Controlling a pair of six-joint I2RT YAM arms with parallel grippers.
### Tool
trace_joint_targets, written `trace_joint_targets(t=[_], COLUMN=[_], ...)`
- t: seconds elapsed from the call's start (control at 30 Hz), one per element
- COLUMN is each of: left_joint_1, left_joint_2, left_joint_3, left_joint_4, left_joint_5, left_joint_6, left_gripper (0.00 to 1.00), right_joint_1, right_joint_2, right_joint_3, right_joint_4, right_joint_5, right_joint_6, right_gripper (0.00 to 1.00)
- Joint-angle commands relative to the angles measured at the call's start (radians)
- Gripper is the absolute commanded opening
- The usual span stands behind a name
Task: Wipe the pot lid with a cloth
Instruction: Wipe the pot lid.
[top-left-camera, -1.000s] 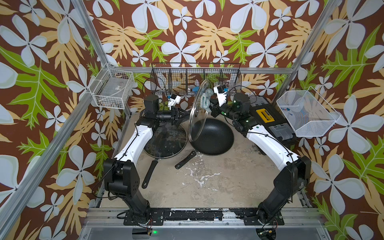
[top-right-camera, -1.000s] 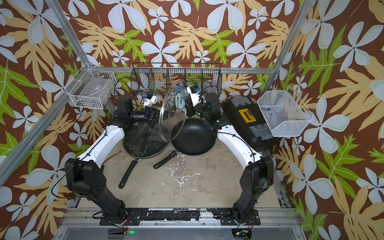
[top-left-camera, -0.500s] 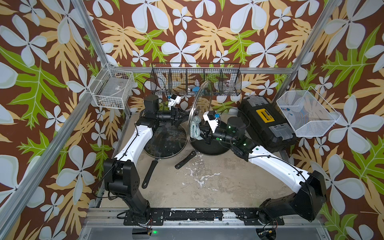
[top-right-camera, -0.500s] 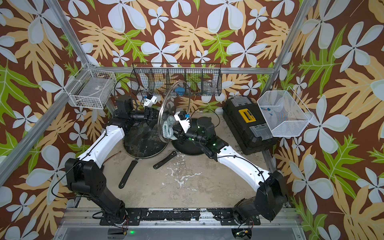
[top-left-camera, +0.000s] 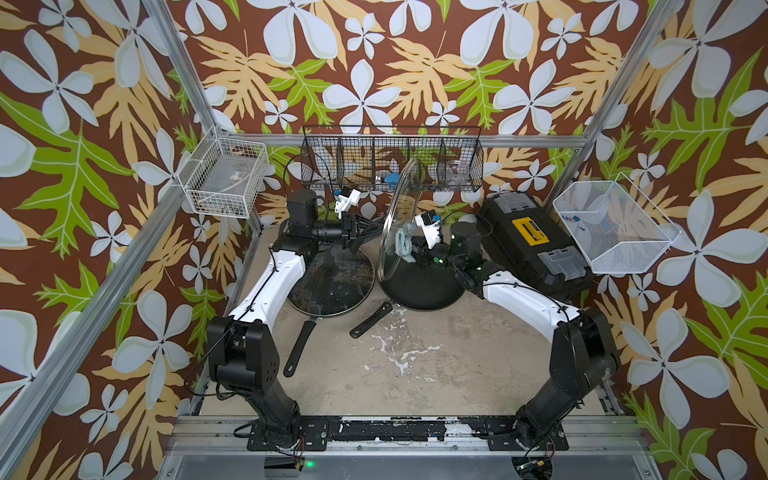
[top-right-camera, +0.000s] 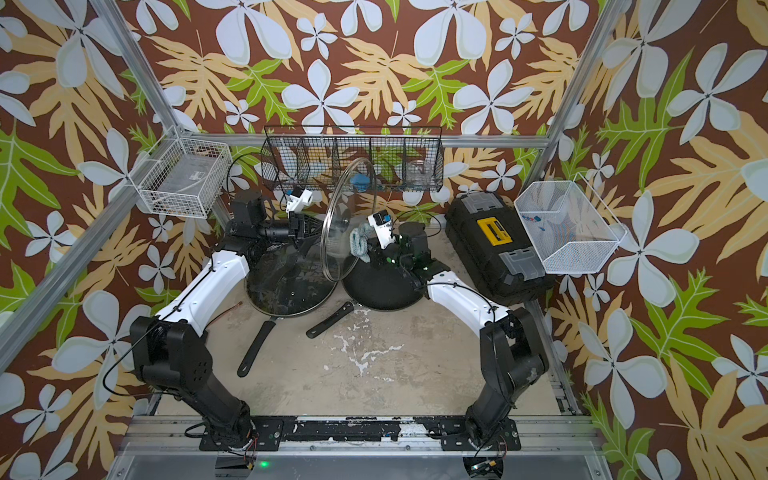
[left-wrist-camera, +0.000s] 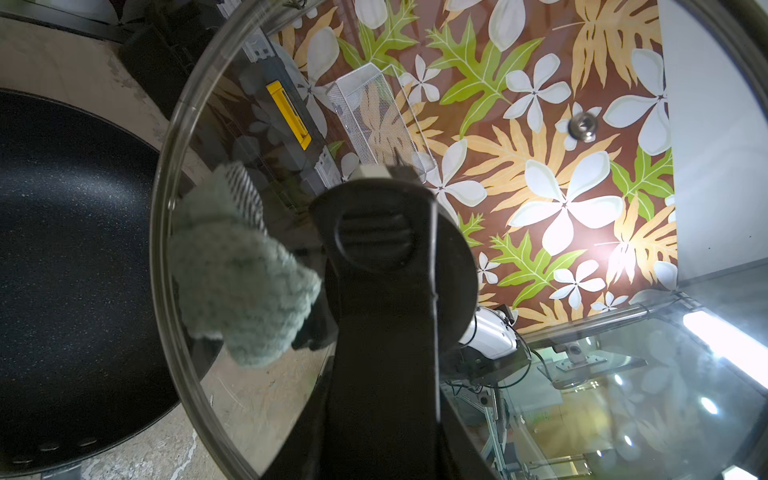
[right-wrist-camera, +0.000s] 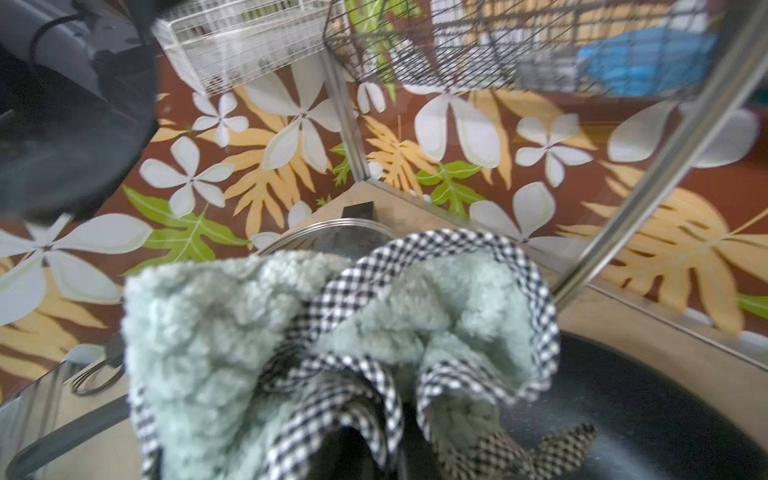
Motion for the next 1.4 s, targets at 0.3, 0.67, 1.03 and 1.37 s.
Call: trace_joint_targets(t=[0.3,0.67,1.03,1.37], left_joint_1=[-0.001,-0.001,0.0,-0.001], left_joint_2=[-0.015,-0.002,-0.001,-0.006], left_joint_3=[-0.009,0.007,0.02,0.02], left_joint_4=[0.084,0.084,0.086,0.086], left_joint_5=[0.072,0.07,0.073,0.071], left_joint_6=[0.003,0.002,-0.004,-0.005], left_gripper=[0.0,0.0,0.0,0.0], right_joint_1=[0.0,0.171,0.124,-0.003], right_joint_2=[-0.009,-0.203,-0.211,-0.021], right_joint_3=[0.359,0.133,-0.191,0.053], right_joint_4=[-0.026,-0.053,0.014,-0.023], right_joint_5=[-0.091,-0.228,-0.091,0.098], right_joint_6=[-0.017,-0.06,-0.041,-0.012], right_gripper=[0.0,0.0,0.0,0.0])
